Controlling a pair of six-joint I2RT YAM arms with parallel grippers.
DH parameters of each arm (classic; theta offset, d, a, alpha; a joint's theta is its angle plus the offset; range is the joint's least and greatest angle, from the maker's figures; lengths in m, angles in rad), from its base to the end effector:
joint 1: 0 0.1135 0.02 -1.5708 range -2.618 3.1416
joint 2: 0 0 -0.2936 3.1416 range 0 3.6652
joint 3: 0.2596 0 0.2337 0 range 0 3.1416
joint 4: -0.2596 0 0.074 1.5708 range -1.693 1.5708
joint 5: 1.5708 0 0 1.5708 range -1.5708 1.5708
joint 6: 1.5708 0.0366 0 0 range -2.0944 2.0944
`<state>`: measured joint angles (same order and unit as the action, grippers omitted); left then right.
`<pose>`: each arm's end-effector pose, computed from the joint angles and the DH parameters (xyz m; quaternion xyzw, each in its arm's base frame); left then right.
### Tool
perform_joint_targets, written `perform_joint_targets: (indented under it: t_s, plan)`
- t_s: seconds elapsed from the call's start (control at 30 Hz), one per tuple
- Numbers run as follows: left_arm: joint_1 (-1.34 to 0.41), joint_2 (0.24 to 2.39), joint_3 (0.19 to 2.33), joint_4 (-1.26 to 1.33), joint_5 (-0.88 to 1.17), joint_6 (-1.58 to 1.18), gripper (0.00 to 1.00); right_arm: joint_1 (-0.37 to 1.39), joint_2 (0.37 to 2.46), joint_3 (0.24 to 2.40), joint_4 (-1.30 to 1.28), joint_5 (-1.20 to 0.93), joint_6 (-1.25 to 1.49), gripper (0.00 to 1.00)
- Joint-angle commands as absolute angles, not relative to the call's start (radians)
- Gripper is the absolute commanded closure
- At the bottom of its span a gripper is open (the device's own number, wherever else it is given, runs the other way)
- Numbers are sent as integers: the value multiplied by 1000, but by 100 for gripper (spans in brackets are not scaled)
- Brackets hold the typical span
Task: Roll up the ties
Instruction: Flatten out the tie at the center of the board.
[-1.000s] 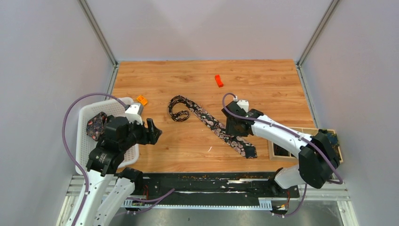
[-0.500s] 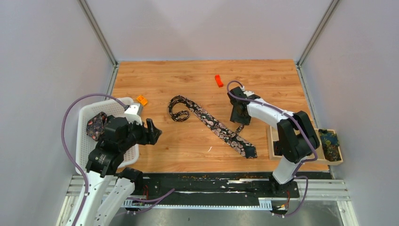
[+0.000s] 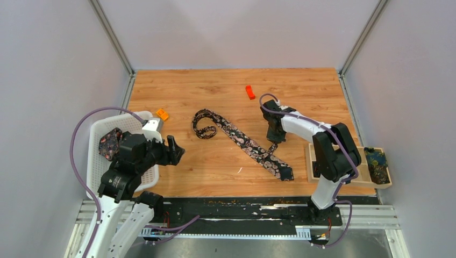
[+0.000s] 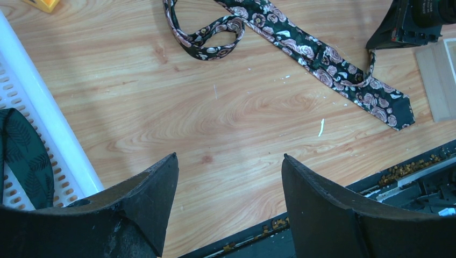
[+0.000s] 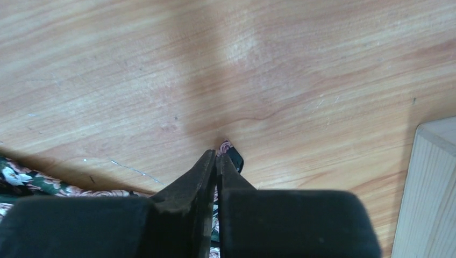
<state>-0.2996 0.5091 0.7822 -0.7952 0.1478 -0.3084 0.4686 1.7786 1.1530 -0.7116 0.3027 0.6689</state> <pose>0.0562 -0.0230 0.3203 0.0332 0.8634 -0.2104 0.4573 0.2940 0.1366 0.2112 0.1157 0.9752 -0.0641 0.1777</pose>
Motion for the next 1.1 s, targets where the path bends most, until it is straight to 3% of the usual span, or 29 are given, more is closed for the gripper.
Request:
perform_joint_targets:
  t_s: [0.0,0.33,0.7,0.87,0.97,1.07]
  plan:
    - [-304,499,784,-780,149,-301,23,468,1724,1132,-719,306,671,100]
    - [-304,495,785,-780,153,-299,23,489,1558,1059,-758,322,698,100]
    - [-304,500,784,-779,159,-299,23,578,1334,824,-740,315,789,100]
    - [-305,512,785,-779,161,-299,23,608,1240,760,-739,280,805,89]
    - [-305,521,786,-780,161,-298,23,640,1174,752,-760,274,812,75]
    - [-305,526,787,-783,161,-299,23,695,1106,734,-782,274,838,73]
